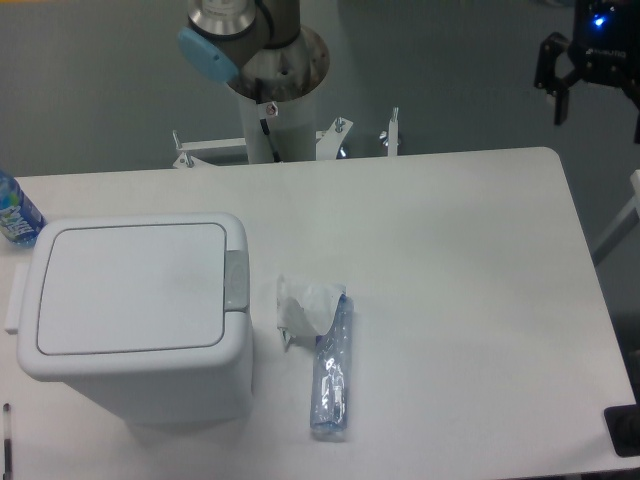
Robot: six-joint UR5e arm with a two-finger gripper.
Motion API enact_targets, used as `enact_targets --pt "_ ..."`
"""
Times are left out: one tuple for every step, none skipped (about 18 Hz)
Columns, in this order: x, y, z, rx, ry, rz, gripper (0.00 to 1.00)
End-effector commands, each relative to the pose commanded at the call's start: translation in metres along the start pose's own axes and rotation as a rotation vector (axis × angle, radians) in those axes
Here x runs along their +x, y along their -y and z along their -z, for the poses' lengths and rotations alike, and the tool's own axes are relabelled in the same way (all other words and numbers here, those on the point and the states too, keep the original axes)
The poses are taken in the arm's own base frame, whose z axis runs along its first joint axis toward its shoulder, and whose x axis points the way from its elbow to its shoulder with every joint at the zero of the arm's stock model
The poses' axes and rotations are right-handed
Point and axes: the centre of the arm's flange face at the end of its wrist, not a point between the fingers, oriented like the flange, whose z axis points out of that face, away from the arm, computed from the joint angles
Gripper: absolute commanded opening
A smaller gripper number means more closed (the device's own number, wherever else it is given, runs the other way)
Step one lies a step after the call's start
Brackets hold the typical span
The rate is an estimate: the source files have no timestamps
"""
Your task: Open the trash can
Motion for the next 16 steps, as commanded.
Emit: enact_targets --pt "0.0 0.014 -0.007 0.012 0.01 0.05 1.0" --pt "-0.001 0.025 -0.01 0.024 0.025 0.115 1.0" --pt "-0.002 0.036 -0.014 0.033 0.03 0.192 1.0" --pt "-0.002 0.051 -0.018 0.047 0.032 0.243 1.0" --pt "-0.001 0.067 -0.021 0.061 0.038 0.277 1.0" --pt "0.001 0.079 -0.024 0.075 0.045 0.306 1.0" --pt "0.004 0.088 -0.024 0.091 0.054 0.343 1.0" --pt "0.009 0.098 -0.024 0.103 0.055 0.38 1.0" --pt "0.013 0.11 -0.026 0.117 0.053 0.41 1.0" --pt "0.019 0.12 -0.028 0.125 0.045 0.443 1.0" --pt "0.025 0.13 -0.028 0.134 0.034 0.485 1.0" --pt "0.032 0.141 -0.029 0.142 0.02 0.53 1.0" --pt "0.039 0.152 -0.027 0.152 0.008 0.582 1.0" --pt "0.047 0.164 -0.028 0.158 -0.009 0.637 1.0" --pt "0.053 0.171 -0.029 0.163 -0.026 0.689 1.0" --pt "0.06 0.178 -0.033 0.164 -0.044 0.726 1.0"
